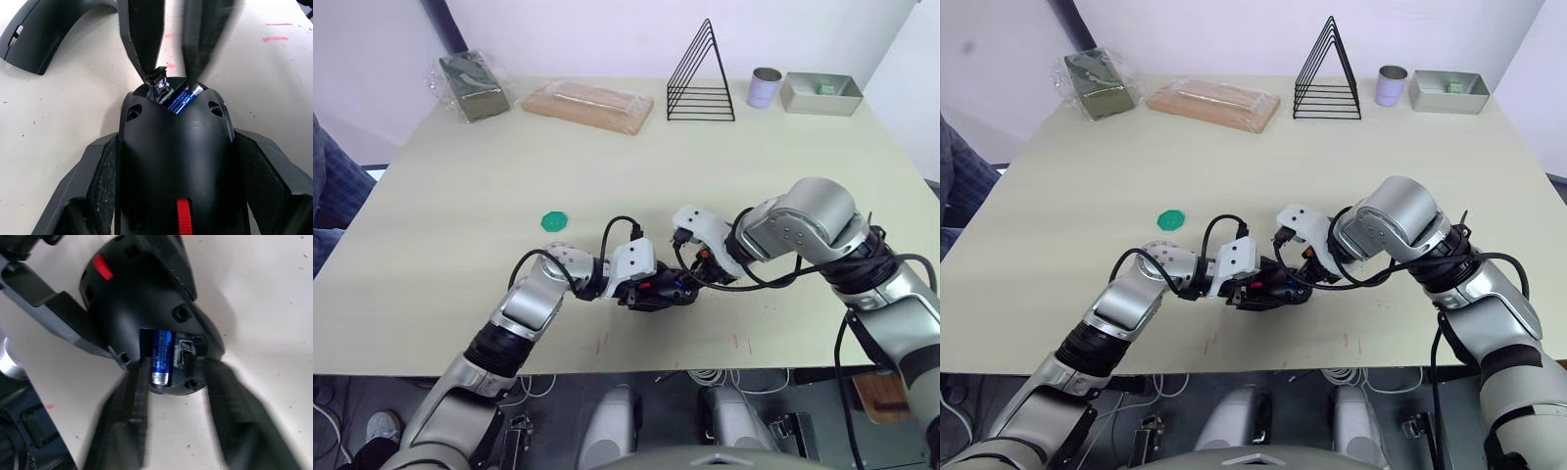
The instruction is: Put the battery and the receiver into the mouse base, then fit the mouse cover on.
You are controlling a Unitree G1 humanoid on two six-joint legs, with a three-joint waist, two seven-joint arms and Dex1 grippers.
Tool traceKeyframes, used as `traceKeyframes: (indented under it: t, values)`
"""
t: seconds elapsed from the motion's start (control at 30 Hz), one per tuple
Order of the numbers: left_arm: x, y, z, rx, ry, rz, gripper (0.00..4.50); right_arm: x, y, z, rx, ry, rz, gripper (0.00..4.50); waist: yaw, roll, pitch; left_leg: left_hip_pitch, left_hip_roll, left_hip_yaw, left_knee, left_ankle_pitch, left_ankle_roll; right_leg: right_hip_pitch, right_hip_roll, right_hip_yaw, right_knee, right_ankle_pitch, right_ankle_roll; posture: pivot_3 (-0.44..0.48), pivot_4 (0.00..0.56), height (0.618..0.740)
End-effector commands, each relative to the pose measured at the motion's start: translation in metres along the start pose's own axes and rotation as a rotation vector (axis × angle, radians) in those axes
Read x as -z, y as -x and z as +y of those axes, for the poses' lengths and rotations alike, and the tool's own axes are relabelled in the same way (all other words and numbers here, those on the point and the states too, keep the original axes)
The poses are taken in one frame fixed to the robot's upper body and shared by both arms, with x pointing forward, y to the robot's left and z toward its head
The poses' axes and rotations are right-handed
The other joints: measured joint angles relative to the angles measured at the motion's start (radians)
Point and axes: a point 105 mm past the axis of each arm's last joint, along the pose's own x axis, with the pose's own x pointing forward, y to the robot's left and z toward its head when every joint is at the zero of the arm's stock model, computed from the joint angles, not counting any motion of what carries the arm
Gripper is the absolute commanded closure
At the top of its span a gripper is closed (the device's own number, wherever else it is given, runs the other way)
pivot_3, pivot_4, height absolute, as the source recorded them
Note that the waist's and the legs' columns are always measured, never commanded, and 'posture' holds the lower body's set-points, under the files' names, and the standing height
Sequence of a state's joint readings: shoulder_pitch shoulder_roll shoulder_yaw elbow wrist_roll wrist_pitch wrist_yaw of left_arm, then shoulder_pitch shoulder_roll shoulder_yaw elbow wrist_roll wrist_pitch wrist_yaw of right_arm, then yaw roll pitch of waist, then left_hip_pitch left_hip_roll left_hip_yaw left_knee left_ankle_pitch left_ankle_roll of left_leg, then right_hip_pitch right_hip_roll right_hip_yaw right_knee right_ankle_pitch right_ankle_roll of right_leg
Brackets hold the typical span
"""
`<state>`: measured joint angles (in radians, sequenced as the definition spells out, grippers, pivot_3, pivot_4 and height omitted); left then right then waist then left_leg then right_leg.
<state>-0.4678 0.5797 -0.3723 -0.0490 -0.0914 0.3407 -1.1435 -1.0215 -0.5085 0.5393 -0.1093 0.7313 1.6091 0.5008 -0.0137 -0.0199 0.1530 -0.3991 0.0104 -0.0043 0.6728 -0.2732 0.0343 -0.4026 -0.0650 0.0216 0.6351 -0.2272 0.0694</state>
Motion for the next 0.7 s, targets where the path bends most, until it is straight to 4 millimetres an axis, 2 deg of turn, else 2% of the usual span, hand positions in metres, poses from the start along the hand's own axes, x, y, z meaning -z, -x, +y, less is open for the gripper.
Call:
traceKeyframes:
  t: [0.03, 0.1, 0.17, 0.23, 0.3, 0.43, 0.57, 0.7]
  values:
    - [0.010, -0.002, -0.001, -0.005, 0.022, 0.039, 1.61, -0.006, 0.012, 0.004, -0.023, 0.015, -0.051, 1.17, -0.001, 0.000, 0.000, 0.000, 0.000, 0.000, 0.000, 0.000, 0.000, 0.000, 0.000, 0.000, 0.000, 0.000, 0.000, 0.000, 0.150, 0.740]
    - [0.011, -0.002, -0.001, -0.006, 0.024, 0.040, 1.61, -0.004, 0.023, 0.002, -0.019, 0.038, -0.098, 1.17, 0.000, 0.000, 0.000, 0.000, 0.000, 0.000, 0.000, 0.000, 0.000, 0.000, 0.000, 0.000, 0.000, 0.000, 0.000, 0.000, 0.150, 0.740]
    - [0.011, -0.002, 0.000, -0.006, 0.025, 0.041, 1.61, 0.010, 0.038, 0.000, 0.001, 0.085, -0.117, 1.17, 0.007, 0.000, 0.000, -0.001, 0.000, -0.001, 0.000, 0.000, 0.000, 0.000, 0.000, -0.001, -0.001, 0.000, 0.000, 0.000, 0.150, 0.740]
    - [0.012, -0.002, 0.000, -0.005, 0.027, 0.042, 1.61, 0.018, 0.043, 0.001, -0.028, 0.102, -0.201, 1.17, 0.005, 0.000, 0.000, -0.001, 0.000, -0.002, 0.000, 0.000, 0.000, 0.002, -0.001, -0.002, -0.005, 0.000, 0.000, 0.000, 0.150, 0.740]
    - [0.012, -0.002, 0.000, -0.004, 0.029, 0.042, 1.61, 0.022, 0.047, -0.003, -0.030, 0.144, -0.364, 1.17, 0.005, -0.001, -0.001, 0.000, 0.000, -0.004, -0.002, 0.000, 0.000, 0.005, -0.001, -0.004, -0.008, 0.000, 0.000, 0.000, 0.150, 0.740]
    - [0.013, -0.001, 0.000, 0.000, 0.028, 0.047, 1.61, 0.031, 0.052, -0.010, -0.007, 0.198, -0.542, 1.17, 0.003, -0.001, -0.001, 0.001, 0.000, -0.004, -0.002, 0.000, 0.000, 0.006, 0.000, -0.004, -0.008, 0.000, 0.001, 0.000, 0.150, 0.740]
    - [0.013, 0.000, 0.001, 0.003, 0.026, 0.048, 1.61, 0.029, 0.053, -0.012, -0.004, 0.169, -0.669, 1.17, -0.001, 0.000, 0.000, 0.002, 0.001, -0.001, 0.000, 0.000, 0.000, 0.006, 0.000, -0.002, -0.007, 0.000, 0.001, 0.000, 0.150, 0.740]
    - [0.013, 0.000, 0.000, 0.010, 0.024, 0.051, 1.61, 0.030, 0.044, -0.014, 0.036, 0.161, -0.743, 1.17, 0.002, -0.001, -0.001, 0.002, 0.001, -0.002, 0.000, 0.000, 0.001, 0.006, 0.002, -0.002, -0.007, 0.000, 0.001, 0.000, 0.150, 0.740]
